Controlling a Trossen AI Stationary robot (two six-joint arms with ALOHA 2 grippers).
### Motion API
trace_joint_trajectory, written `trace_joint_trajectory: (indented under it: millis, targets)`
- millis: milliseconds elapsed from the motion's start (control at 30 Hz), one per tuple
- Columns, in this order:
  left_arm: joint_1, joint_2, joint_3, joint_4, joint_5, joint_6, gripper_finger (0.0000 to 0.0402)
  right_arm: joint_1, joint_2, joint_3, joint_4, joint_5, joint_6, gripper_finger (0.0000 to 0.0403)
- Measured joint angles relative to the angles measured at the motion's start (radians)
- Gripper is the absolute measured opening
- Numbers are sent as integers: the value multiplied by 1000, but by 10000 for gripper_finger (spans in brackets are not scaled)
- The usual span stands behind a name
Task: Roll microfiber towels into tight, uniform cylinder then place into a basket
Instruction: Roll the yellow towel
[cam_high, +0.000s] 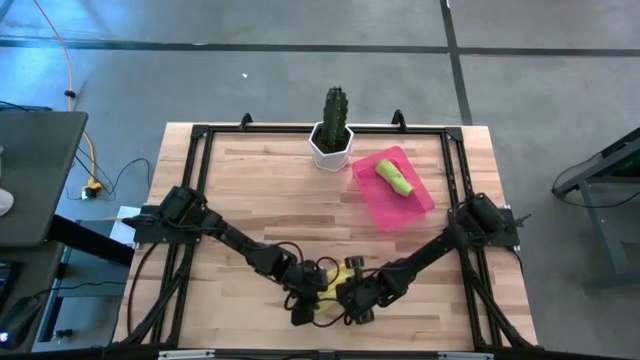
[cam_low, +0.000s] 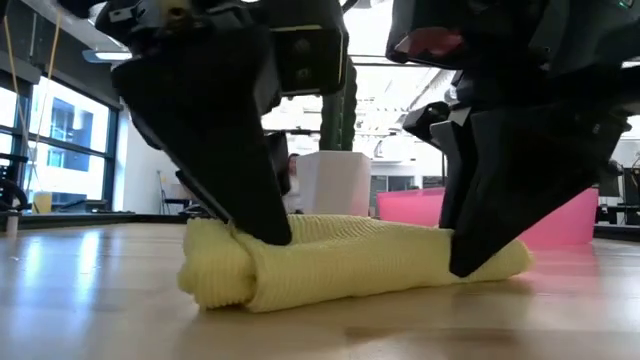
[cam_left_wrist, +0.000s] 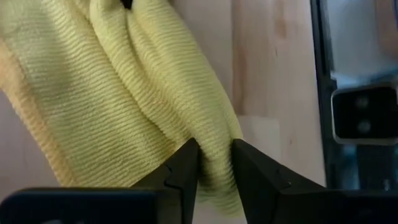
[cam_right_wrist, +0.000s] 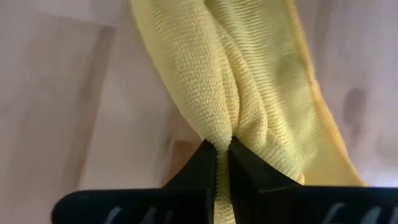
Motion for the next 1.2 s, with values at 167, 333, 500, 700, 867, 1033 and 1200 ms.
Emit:
trace_joint_trajectory:
  millis: [167, 333, 500, 700, 867, 1033, 1200]
  targets:
    - [-9, 0, 16, -30, 0, 155, 95, -29, 0, 0, 3, -138, 28, 3]
    - [-25, -22, 74, -217, -26, 252, 95, -35, -5, -1, 3, -164, 39, 1]
    - [-48, -60, 133, -417, -144, 280, 95, -33, -10, -2, 18, -210, 50, 1]
    - [-98, -84, 158, -484, -201, 225, 95, -33, -10, -3, 42, -253, 123, 1]
    - [-163, -87, 158, -457, -219, 181, 95, -43, -9, -3, 54, -310, 215, 0]
    - [-228, -87, 158, -362, -387, 225, 95, -68, -9, -4, 64, -374, 344, 0]
    - [-262, -74, 158, -283, -584, 352, 95, -88, -6, -5, 101, -471, 418, 0]
